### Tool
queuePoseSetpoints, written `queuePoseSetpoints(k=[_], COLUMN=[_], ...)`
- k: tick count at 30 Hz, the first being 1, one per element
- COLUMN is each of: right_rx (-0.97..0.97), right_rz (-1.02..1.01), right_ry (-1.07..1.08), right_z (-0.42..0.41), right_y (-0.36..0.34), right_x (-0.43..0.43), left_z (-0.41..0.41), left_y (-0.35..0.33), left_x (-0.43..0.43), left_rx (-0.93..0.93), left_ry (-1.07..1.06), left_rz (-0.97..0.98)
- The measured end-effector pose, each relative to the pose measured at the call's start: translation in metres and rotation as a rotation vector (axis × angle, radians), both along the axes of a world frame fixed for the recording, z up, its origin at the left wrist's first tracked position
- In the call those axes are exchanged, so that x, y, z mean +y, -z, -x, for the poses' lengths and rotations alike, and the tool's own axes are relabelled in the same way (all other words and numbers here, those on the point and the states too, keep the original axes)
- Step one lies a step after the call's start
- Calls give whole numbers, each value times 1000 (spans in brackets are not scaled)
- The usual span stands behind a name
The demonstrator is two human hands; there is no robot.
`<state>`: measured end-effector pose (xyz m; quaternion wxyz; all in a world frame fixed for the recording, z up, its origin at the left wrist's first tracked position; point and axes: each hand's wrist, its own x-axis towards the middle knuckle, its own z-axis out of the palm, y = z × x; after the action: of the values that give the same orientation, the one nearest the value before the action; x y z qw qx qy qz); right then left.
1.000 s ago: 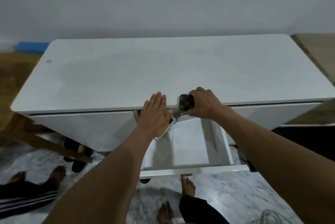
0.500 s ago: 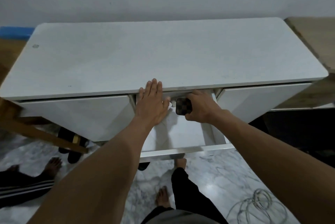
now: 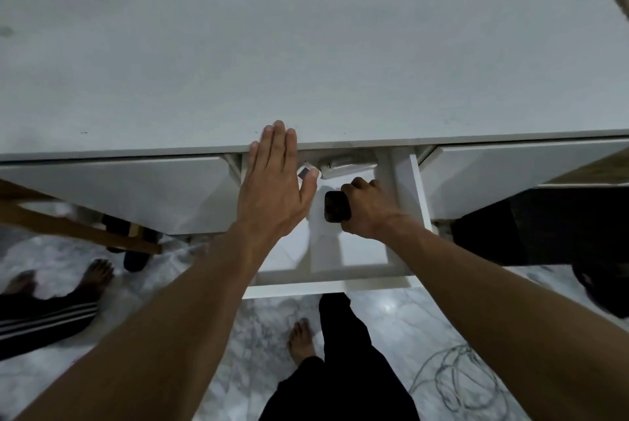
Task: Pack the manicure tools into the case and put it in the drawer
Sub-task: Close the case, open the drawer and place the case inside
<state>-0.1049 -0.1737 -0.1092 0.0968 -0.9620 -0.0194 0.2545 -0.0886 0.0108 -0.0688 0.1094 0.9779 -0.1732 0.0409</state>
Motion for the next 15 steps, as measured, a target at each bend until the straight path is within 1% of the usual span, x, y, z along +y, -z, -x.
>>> queuePoseSetpoints(k=[8, 15], right_rx=[75, 86], right_rz=[18, 17], right_ry=[-8, -30], right_z=[-15, -20], right_y=[29, 43], right_x=[-1, 3], left_z=[-2, -4], left_y=[7, 10], left_x=[2, 3], left_rx=[-113, -161], left_ry=[34, 58], left_rz=[-26, -19])
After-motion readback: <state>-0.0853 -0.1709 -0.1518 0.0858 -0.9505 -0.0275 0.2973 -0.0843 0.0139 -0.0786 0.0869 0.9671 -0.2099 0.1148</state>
